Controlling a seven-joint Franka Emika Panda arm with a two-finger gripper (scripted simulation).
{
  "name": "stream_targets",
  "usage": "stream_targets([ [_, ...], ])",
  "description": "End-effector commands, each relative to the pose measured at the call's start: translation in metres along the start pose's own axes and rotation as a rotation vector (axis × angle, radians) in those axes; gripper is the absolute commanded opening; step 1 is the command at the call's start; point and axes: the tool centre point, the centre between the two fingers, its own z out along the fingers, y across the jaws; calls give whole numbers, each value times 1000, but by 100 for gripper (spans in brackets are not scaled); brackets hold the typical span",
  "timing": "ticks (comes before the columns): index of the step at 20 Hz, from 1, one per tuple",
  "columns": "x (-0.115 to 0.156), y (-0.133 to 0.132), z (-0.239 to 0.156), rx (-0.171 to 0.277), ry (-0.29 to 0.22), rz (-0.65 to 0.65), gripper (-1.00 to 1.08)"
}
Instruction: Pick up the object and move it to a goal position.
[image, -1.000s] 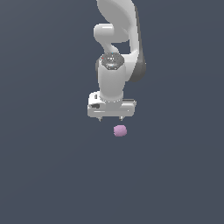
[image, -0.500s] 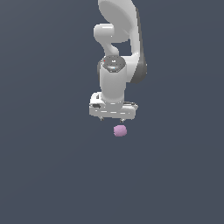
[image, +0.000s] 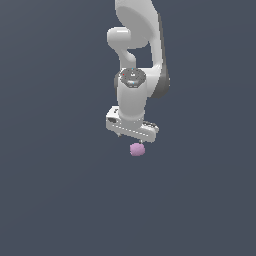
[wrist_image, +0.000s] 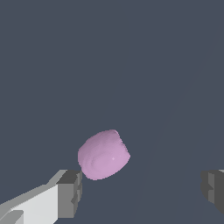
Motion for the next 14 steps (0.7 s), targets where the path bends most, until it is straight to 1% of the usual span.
stream_targets([
  [1,-1,-2,3,2,-1,67,100],
  [14,-7,-14,21,6,-8,411,100],
])
